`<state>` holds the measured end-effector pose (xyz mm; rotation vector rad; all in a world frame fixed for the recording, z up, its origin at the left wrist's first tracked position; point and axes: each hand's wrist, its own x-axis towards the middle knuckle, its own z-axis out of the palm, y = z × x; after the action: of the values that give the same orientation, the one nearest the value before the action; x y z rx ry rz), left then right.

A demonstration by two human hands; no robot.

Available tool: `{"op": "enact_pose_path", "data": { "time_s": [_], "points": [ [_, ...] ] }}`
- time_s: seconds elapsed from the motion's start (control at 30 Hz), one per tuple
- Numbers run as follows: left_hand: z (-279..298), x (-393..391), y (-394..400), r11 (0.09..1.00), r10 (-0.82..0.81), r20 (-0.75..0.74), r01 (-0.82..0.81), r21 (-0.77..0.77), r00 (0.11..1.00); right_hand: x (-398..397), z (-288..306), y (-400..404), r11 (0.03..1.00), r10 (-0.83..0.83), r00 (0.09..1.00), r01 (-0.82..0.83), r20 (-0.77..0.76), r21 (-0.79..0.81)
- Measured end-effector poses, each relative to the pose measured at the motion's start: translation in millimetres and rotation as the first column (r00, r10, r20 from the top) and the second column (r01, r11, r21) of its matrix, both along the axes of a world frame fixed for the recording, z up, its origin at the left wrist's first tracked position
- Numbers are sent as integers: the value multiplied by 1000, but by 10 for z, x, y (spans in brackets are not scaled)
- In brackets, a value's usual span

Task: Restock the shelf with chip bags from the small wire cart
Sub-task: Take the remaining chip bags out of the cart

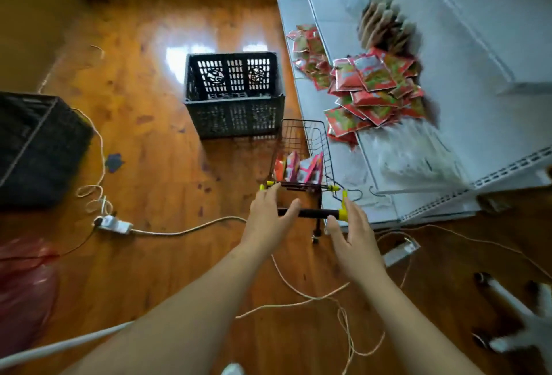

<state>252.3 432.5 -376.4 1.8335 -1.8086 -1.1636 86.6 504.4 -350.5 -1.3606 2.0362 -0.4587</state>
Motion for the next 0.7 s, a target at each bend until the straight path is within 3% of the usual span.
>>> {"op": "enact_pose_path", "data": {
  "time_s": [0.17, 0.27, 0.37, 0.47, 0.53, 0.6, 0.7],
  "points": [
    [-233, 286, -887, 999, -30, 107, 33, -28, 994, 260, -336, -929, 1000, 18, 999, -16, -52, 20],
    [-440, 115, -1484, 1000, -28, 83, 27, 11, 996, 250, -668, -1583, 998, -45, 998, 47, -49, 40],
    [-829, -288, -1992, 978, -40, -17, 43, 203, 999, 147, -1188, -2307, 988, -90, 996, 90, -4, 125],
    [-1473, -686, -2411, 872, 99, -113, -32, 488, 989, 0, -1836, -2948, 961, -70, 997, 57, 38, 271],
    [-1885, -901, -2705, 804, 144, -13, -110, 585, 989, -109, -2264, -3279, 931, -42, 997, 15, 66, 366],
    [-2140, -1041, -2871, 767, 171, 202, -259, 588, 964, -159, -2570, -3446, 895, -39, 994, -9, 98, 445],
    [-2284, -1159, -2884, 754, 269, 298, -393, 526, 916, -168, -2772, -3528, 873, 97, 995, -76, -17, 481]
  ]
}}
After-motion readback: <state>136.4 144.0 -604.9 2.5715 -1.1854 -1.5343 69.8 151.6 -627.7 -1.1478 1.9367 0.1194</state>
